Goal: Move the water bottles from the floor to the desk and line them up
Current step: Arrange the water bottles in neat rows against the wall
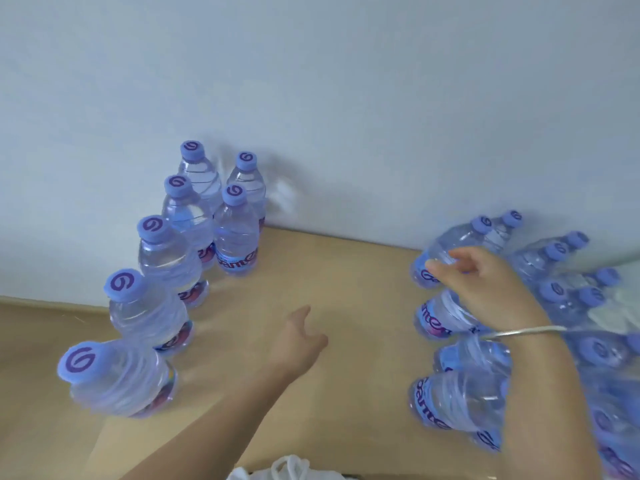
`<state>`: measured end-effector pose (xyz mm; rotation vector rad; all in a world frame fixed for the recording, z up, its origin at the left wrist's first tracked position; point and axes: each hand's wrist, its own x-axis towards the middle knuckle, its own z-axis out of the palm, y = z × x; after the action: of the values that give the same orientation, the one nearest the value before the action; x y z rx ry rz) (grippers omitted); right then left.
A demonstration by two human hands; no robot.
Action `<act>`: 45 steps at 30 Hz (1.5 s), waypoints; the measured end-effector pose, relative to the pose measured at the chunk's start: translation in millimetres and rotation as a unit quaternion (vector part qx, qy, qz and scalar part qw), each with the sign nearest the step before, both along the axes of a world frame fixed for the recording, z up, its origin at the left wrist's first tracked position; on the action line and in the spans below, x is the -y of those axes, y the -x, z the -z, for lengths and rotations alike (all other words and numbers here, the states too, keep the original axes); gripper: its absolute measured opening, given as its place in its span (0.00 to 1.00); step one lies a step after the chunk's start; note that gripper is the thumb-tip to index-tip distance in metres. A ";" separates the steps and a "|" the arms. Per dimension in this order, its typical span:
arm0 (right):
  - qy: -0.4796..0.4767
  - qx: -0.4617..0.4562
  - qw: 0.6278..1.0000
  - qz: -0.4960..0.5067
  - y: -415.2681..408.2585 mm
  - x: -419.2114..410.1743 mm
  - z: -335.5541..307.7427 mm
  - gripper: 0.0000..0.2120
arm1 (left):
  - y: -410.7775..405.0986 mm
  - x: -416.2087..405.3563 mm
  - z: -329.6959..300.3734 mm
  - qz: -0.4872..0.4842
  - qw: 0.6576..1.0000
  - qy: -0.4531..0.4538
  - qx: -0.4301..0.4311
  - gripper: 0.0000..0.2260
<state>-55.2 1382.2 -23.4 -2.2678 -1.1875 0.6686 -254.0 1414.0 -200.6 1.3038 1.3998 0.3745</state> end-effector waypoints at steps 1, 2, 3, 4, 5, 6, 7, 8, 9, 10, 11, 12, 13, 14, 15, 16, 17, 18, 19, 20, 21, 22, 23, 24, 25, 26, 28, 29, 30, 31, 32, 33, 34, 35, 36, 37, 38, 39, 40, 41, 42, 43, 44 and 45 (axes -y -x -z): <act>0.003 0.016 0.999 0.027 -11.6 18.6 -4.0 0.22 | -10.6 8.3 -2.4 0.046 0.999 -0.001 -0.002 0.30; 0.012 0.029 0.998 0.047 -22.1 36.3 -6.6 0.21 | -20.8 16.2 -4.4 0.090 0.996 -0.005 -0.001 0.30; 0.028 0.042 0.997 0.060 -30.6 52.2 -8.2 0.20 | -31.2 23.5 -7.0 0.132 0.991 -0.005 0.001 0.29; 0.049 0.052 0.995 0.068 -37.4 66.0 -7.7 0.21 | -41.2 30.3 -10.0 0.169 0.986 -0.009 0.003 0.29; 0.065 0.053 0.994 0.072 -42.3 77.5 -5.9 0.20 | -50.4 37.2 -13.3 0.201 0.980 -0.007 0.003 0.29; 0.069 0.047 0.993 0.078 -45.2 85.9 -2.4 0.20 | -58.3 43.9 -17.0 0.227 0.974 -0.012 0.007 0.29; 0.061 0.042 0.994 0.086 -46.1 91.8 2.0 0.19 | -65.3 49.5 -17.4 0.246 0.969 -0.011 0.009 0.29; 0.043 0.040 0.994 0.095 -45.2 96.0 6.5 0.19 | -71.0 54.1 -17.0 0.259 0.966 -0.010 0.011 0.29; 0.026 0.044 0.993 0.103 -44.1 98.6 10.6 0.20 | -75.9 57.9 -16.2 0.269 0.963 -0.009 0.012 0.29; 0.015 0.050 0.993 0.110 -43.1 102.5 13.3 0.20 | -80.3 62.0 -18.2 0.281 0.960 -0.014 0.011 0.29; 0.023 0.053 0.993 0.103 -40.2 103.0 15.1 0.21 | -81.0 63.4 -18.5 0.285 0.958 -0.016 0.011 0.29; 0.043 0.049 0.994 0.086 -38.4 104.2 16.0 0.21 | -80.5 64.1 -18.5 0.288 0.957 -0.018 0.011 0.28; 0.067 0.035 0.995 0.067 -37.9 107.0 15.6 0.22 | -81.0 64.7 -19.2 0.292 0.956 -0.019 0.011 0.28; 0.097 0.018 0.994 0.045 -37.8 110.1 14.8 0.23 | -80.9 64.7 -20.2 0.295 0.955 -0.023 0.011 0.28; 0.128 0.010 0.992 0.020 -37.0 112.6 14.4 0.24 | -79.9 64.1 -20.5 0.291 0.956 -0.024 0.012 0.27; 0.152 0.016 0.988 -0.004 -36.4 114.3 15.8 0.24 | -78.9 63.1 -21.0 0.286 0.958 -0.025 0.014 0.27; 0.166 0.031 0.985 -0.020 -35.9 115.3 18.2 0.23 | -78.2 62.3 -21.0 0.281 0.959 -0.023 0.015 0.27; 0.170 0.047 0.984 -0.027 -35.4 115.8 20.4 0.20 | -77.6 61.9 -21.5 0.279 0.960 -0.022 0.015 0.27; 0.167 0.059 0.984 -0.030 -34.8 115.8 22.0 0.18 | -77.3 62.2 -21.9 0.279 0.960 -0.020 0.017 0.27; 0.160 0.070 0.984 -0.031 -34.6 115.4 22.9 0.17 | -76.9 63.0 -22.3 0.283 0.959 -0.018 0.022 0.28; 0.157 0.078 0.984 -0.035 -35.4 114.7 23.1 0.16 | -76.1 64.4 -23.1 0.289 0.957 -0.013 0.029 0.29; 0.155 0.084 0.983 -0.043 -36.0 114.0 22.2 0.16 | -74.6 65.9 -23.9 0.300 0.953 -0.009 0.035 0.32; 0.152 0.085 0.983 -0.050 -36.0 113.7 20.6 0.16 | -72.4 67.5 -23.9 0.313 0.949 -0.006 0.040 0.35; 0.143 0.080 0.985 -0.056 -35.2 113.4 17.8 0.16 | -69.5 68.5 -23.5 0.325 0.945 -0.007 0.043 0.38; 0.130 0.073 0.987 -0.061 -33.9 112.5 13.4 0.16 | -65.8 69.4 -24.1 0.331 0.942 -0.009 0.048 0.41; 0.113 0.068 0.989 -0.071 -31.8 111.0 7.8 0.15 | -62.1 70.0 -25.4 0.331 0.942 -0.013 0.054 0.44; 0.069 0.043 0.992 -0.097 -25.8 107.8 -6.0 0.13 | -55.1 71.5 -31.2 0.313 0.946 -0.009 0.081 0.46; 0.042 0.018 0.993 -0.111 -23.1 105.2 -12.2 0.12 | -51.8 71.6 -35.2 0.296 0.949 -0.006 0.104 0.43; 0.009 -0.010 0.992 -0.123 -19.6 101.7 -18.8 0.11 | -48.0 70.8 -39.2 0.275 0.953 -0.011 0.127 0.39; -0.031 -0.046 0.990 -0.127 -17.3 96.2 -22.8 0.11 | -43.5 69.1 -43.7 0.255 0.957 -0.014 0.141 0.35; -0.075 -0.088 0.986 -0.119 -15.4 89.6 -24.1 0.13 | -38.2 66.9 -49.1 0.234 0.960 -0.019 0.155 0.32; -0.118 -0.132 0.979 -0.101 -14.3 82.3 -21.9 0.17 | -32.8 64.1 -53.6 0.216 0.961 -0.022 0.169 0.29; -0.150 -0.164 0.972 -0.081 -12.1 74.4 -18.7 0.22 | -27.9 61.9 -59.5 0.200 0.962 -0.025 0.186 0.27; -0.161 -0.182 0.967 -0.071 -8.5 65.3 -13.0 0.28 | -22.8 59.8 -66.8 0.184 0.962 -0.032 0.200 0.24; -0.152 -0.191 0.966 -0.083 -0.9 57.1 -9.4 0.31 | -18.1 57.6 -74.1 0.166 0.963 -0.041 0.208 0.20; -0.138 -0.197 0.964 -0.111 8.0 48.7 -3.5 0.32 | -13.7 55.7 -79.4 0.149 0.965 -0.046 0.210 0.16; -0.130 -0.204 0.962 -0.129 18.7 40.9 1.9 0.32 | -8.7 53.7 -84.3 0.135 0.967 -0.046 0.211 0.15; -0.131 -0.210 0.961 -0.122 28.3 34.1 7.0 0.30 | -3.0 52.3 -87.3 0.128 0.967 -0.041 0.215 0.15; -0.134 -0.208 0.963 -0.108 37.9 27.4 10.4 0.30 | 3.7 50.7 -88.8 0.123 0.968 -0.036 0.217 0.15; -0.139 -0.203 0.964 -0.102 45.5 20.9 13.1 0.30 | 10.5 49.4 -90.0 0.121 0.967 -0.032 0.221 0.15; -0.139 -0.196 0.965 -0.108 53.3 15.5 13.4 0.30 | 17.5 48.6 -90.9 0.119 0.967 -0.027 0.224 0.15; -0.136 -0.199 0.964 -0.117 59.9 10.4 14.2 0.29 | 24.3 48.3 -91.5 0.112 0.967 -0.022 0.226 0.13; -0.130 -0.208 0.961 -0.128 66.9 6.0 13.5 0.27 | 31.0 48.4 -92.6 0.100 0.968 -0.022 0.228 0.12; -0.121 -0.217 0.958 -0.142 73.2 1.5 13.7 0.26 | 37.3 48.5 -93.3 0.083 0.969 -0.023 0.230 0.10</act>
<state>-128.4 1380.6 -37.1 -1.6514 -1.2952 1.0070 -291.3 1365.5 -107.2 1.2622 0.8918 0.5567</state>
